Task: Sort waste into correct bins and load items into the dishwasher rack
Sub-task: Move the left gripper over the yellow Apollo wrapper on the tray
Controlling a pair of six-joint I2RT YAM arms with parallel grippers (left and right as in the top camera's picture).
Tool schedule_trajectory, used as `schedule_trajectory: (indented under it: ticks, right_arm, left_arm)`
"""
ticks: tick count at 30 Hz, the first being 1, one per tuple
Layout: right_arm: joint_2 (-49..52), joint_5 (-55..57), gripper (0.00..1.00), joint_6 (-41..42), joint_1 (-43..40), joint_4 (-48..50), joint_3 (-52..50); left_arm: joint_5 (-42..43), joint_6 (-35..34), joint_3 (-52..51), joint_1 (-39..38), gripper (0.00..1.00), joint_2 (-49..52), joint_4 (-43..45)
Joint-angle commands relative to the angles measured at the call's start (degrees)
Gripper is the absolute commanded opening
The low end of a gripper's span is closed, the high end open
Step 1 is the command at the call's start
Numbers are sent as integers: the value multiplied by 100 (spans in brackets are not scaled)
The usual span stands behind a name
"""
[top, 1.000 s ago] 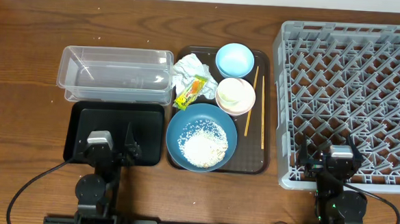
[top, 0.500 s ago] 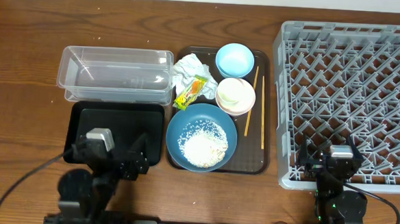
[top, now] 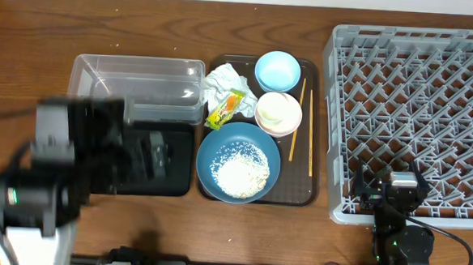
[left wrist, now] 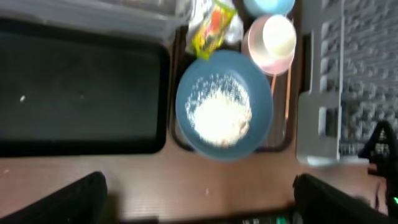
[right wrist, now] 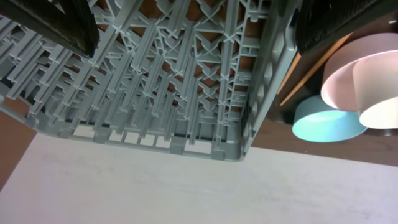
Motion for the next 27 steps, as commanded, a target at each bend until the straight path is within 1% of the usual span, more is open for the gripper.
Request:
schedule_trajectory:
  ticks: [1, 4, 10, 11, 12, 13, 16, 17, 18, 19, 20, 22, 27]
  right_arm:
    - [-9, 42, 99, -20, -42, -17, -7]
    - [-9, 42, 99, -20, -42, -17, -9]
    - [-9, 39, 99, -20, -42, -17, -7]
    - [-9, 42, 99, -20, -42, -17, -7]
    - [-11, 39, 99, -20, -42, -17, -7]
    - [-9, 39, 99, -20, -42, -17, -7]
    - [-9, 42, 99, -20, -42, -17, -7]
    - [-9, 39, 99, -20, -42, -17, -7]
    - [-9, 39, 99, -20, -42, -17, -7]
    - [-9, 42, 99, -20, -42, -17, -7]
    - [-9, 42, 99, -20, -42, -17, -7]
    - [-11, 42, 99, -20, -42, -17, -7]
    - [-9, 42, 99, -20, -42, -17, -7]
  left_arm:
    - [-24, 275, 706, -20, 98, 815, -415]
    - [96, 59, 745, -17, 98, 1255, -435]
    - [192, 46, 721, -20, 98, 2035, -348]
    - [289, 48, 710, -17, 95, 2155, -337]
    - [365, 48, 710, -22, 77, 2271, -319]
    - [404, 46, 710, -39, 63, 2343, -299]
    - [306, 46, 710, -238, 31, 2566, -105]
    - [210, 46, 710, -348, 27, 2623, 15]
    - [116, 39, 708, -461, 19, 2667, 125]
    - [-4, 2, 708, -605, 13, 2712, 249]
    - [-179, -101, 708, -763, 11, 2754, 372]
    - [-553, -293, 697, -1078, 11, 2820, 616]
    - [-1366, -306, 527, -1871, 11, 2949, 1231]
